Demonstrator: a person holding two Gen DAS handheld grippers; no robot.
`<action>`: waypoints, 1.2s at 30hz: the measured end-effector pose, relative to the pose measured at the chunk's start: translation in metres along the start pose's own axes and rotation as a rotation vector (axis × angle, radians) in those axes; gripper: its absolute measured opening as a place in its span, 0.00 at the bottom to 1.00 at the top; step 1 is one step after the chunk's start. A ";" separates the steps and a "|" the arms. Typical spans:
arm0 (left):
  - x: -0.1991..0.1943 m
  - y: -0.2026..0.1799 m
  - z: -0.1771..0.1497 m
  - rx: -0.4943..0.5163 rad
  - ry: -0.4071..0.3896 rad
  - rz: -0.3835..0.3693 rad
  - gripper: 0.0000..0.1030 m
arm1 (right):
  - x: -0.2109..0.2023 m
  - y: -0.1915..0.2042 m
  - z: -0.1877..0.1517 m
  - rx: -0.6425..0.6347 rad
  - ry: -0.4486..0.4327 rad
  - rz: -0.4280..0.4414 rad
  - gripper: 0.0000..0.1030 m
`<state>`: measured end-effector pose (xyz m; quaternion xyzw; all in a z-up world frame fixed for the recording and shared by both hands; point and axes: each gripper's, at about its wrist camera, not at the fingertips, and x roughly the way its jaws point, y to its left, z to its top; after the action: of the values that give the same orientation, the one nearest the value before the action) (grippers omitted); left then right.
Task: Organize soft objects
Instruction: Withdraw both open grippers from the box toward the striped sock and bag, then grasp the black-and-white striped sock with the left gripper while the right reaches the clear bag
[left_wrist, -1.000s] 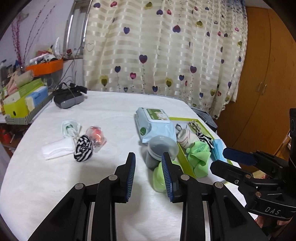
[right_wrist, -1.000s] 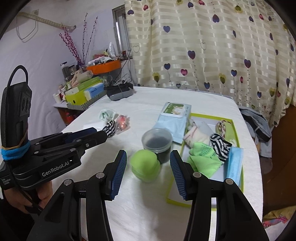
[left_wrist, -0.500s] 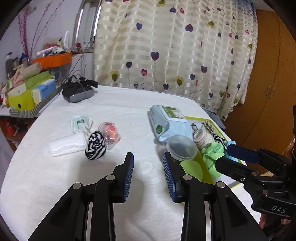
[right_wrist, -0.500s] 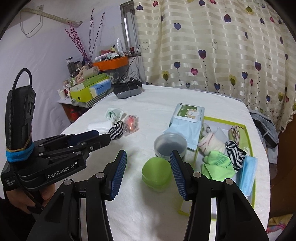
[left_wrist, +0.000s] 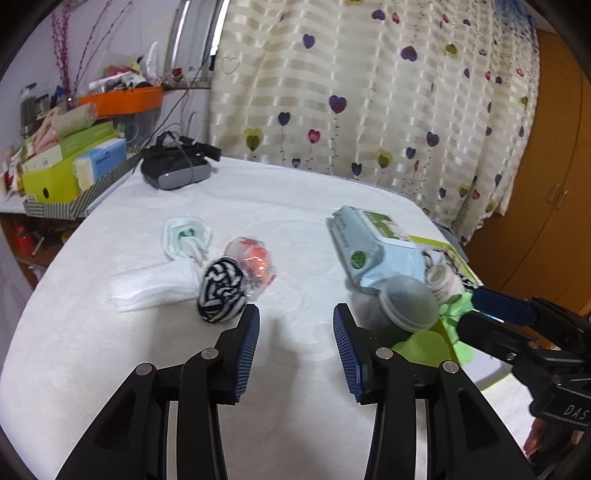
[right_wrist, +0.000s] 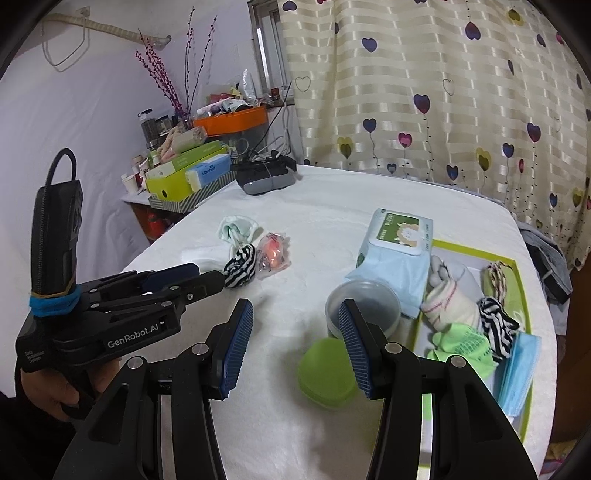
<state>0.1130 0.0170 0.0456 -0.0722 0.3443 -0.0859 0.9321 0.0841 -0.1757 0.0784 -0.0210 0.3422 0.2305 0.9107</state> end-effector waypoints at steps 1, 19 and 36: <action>0.002 0.003 0.001 -0.006 0.002 0.005 0.40 | 0.003 0.000 0.001 -0.002 0.004 0.001 0.49; 0.061 0.057 0.001 -0.068 0.079 0.029 0.45 | 0.042 0.003 0.018 -0.010 0.032 0.032 0.49; 0.103 0.063 0.003 -0.060 0.158 0.050 0.22 | 0.091 0.012 0.042 -0.022 0.085 0.044 0.49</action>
<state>0.1989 0.0570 -0.0286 -0.0847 0.4209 -0.0575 0.9013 0.1650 -0.1201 0.0538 -0.0332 0.3784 0.2533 0.8897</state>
